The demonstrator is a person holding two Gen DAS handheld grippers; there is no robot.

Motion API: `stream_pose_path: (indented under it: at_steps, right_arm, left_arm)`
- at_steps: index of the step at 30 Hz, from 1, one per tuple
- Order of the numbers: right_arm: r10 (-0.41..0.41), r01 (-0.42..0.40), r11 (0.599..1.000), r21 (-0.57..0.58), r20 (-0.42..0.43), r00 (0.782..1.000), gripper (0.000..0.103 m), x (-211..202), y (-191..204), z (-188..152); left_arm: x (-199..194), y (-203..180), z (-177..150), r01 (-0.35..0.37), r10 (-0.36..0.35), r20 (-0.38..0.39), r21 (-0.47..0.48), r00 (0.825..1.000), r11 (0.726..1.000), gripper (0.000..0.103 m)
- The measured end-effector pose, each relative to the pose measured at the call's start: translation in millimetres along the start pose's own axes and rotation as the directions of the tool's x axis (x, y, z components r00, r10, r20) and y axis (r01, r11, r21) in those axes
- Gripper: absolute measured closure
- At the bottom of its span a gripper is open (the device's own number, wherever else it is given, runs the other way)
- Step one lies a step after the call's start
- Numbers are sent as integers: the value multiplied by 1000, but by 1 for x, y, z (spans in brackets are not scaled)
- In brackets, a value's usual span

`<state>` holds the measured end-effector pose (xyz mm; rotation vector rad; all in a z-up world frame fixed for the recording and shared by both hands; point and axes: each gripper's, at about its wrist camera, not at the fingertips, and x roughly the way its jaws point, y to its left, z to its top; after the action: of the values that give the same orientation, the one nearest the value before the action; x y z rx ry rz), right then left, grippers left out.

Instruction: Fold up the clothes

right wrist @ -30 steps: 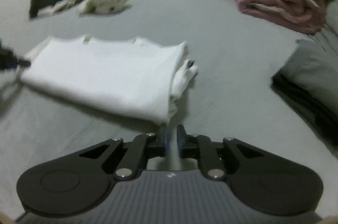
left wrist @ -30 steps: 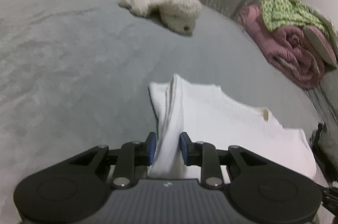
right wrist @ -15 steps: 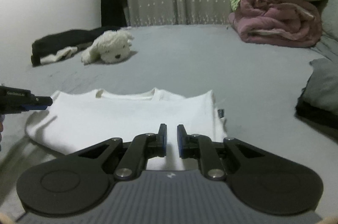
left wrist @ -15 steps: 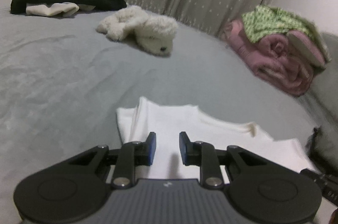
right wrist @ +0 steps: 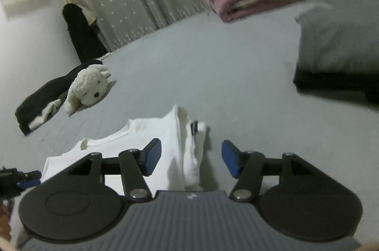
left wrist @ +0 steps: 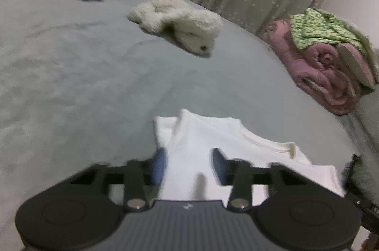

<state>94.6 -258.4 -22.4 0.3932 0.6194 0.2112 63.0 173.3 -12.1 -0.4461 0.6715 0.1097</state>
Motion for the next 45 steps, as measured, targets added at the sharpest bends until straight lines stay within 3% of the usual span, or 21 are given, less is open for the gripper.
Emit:
stream_pose_path:
  at_steps: [3, 7, 9, 10, 11, 12, 13, 15, 18, 23, 27, 35, 45]
  right_arm:
    - [32, -30, 998, 62, -37, 999, 42, 7, -1, -6]
    - [69, -58, 990, 127, -86, 994, 41, 22, -1, -17]
    - [79, -69, 986, 154, -58, 995, 41, 23, -1, -22]
    - [91, -82, 982, 171, -48, 995, 48, 24, 1, -24]
    - [105, -95, 979, 180, -50, 993, 64, 26, 2, -25]
    - [127, -113, 977, 183, -64, 990, 71, 28, 3, -26]
    - [133, -118, 976, 182, -73, 988, 73, 29, 5, -27]
    - [130, -114, 977, 180, -77, 989, 75, 26, 6, -25]
    - [134, -120, 975, 185, -68, 989, 77, 14, 8, -21]
    - [150, -139, 978, 155, -63, 987, 78, -10, 18, -15]
    - [128, -118, 987, 106, -96, 987, 78, -32, 28, -22]
    - [142, -121, 985, 125, -178, 974, 78, -69, 23, -51]
    - [164, -146, 985, 87, -256, 953, 75, -82, 15, -69]
  left_arm:
    - [0, 1, -1, -11, 11, 1, 30, 1000, 999, 40]
    - [27, 10, -10, 17, -21, -141, -30, 990, 999, 43]
    - [29, 6, -16, 16, -19, -105, -30, 994, 999, 43]
    - [29, 2, -18, 13, -15, -98, -18, 995, 1000, 44]
    - [29, -1, -20, 23, -24, -92, -20, 995, 1000, 54]
    - [29, -2, -23, 28, -31, -88, -33, 996, 999, 58]
    - [29, -4, -24, 18, -21, -81, -38, 996, 999, 62]
    - [26, -3, -23, 33, -37, -73, -59, 997, 998, 81]
    - [18, 2, -21, 70, -76, -64, -94, 995, 993, 87]
    - [-3, 14, -18, 131, -148, -92, -163, 985, 978, 89]
    - [-27, 17, -27, 145, -163, -128, -140, 978, 979, 89]
    - [-70, 38, -50, 189, -216, -200, -146, 956, 971, 89]
    - [-83, 55, -79, 210, -215, -256, -47, 942, 977, 84]
